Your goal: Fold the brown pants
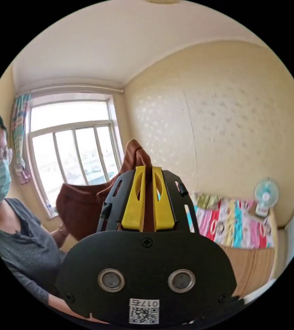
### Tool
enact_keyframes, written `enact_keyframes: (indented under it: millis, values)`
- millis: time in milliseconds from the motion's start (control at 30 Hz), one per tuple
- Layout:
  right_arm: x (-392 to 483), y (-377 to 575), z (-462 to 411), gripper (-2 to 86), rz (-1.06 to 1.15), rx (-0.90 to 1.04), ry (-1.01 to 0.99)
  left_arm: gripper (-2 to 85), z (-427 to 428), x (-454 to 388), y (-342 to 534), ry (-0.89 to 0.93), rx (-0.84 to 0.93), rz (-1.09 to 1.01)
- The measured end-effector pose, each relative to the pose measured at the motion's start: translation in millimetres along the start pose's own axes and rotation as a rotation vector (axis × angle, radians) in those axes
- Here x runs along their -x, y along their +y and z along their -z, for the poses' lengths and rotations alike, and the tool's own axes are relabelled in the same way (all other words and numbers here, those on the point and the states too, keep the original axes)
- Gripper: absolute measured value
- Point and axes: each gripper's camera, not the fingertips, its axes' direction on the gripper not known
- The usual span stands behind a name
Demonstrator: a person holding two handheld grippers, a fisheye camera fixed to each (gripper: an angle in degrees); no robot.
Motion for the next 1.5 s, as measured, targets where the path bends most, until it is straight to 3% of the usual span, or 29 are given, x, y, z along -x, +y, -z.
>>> enact_keyframes:
  millis: [167,300,367,400,533,633,767,833,1033,1200,1367,1433,1500]
  values:
    - [53,-121,-189,3.3,0.271,0.01,-0.293,-0.7,46,-48,-29,-0.087,-0.116,-0.132]
    - [86,-133,-367,5.0,0.272,0.253,-0.439,-0.6,150,-79,-12,-0.474,-0.242,-0.099]
    - [99,-97,-479,6.8,0.219,0.523,-0.433,-0.4,208,-82,15,-0.689,-0.284,0.004]
    - [100,-82,-500,7.1,0.203,0.575,-0.428,-0.3,254,-81,43,-0.831,-0.343,0.152]
    - [64,62,-582,7.0,0.015,0.775,-0.483,-0.7,399,-96,192,-1.181,-0.586,0.664]
    - [7,210,-606,5.2,-0.248,1.033,-0.536,-0.3,456,-118,290,-1.211,-0.716,0.973]
    - [-73,417,-552,2.8,-0.8,1.279,-0.498,2.8,478,-110,333,-1.175,-0.645,1.164]
    - [-97,470,-509,2.6,-0.994,1.306,-0.401,5.5,491,-78,337,-1.143,-0.533,1.272]
    - [-160,530,-399,9.8,-1.49,1.049,-0.146,14.3,546,46,326,-1.089,-0.366,1.392]
    - [-198,561,-346,15.2,-1.755,0.704,-0.086,20.2,617,124,301,-1.202,-0.513,1.411]
    - [-234,575,-322,18.2,-1.866,0.382,-0.052,14.5,670,170,286,-1.339,-0.509,1.495]
    - [-248,572,-322,18.5,-1.853,0.329,-0.018,6.9,681,176,289,-1.194,-0.528,1.454]
    - [-266,569,-331,18.7,-1.831,0.307,-0.035,4.5,684,171,293,-1.008,-0.541,1.366]
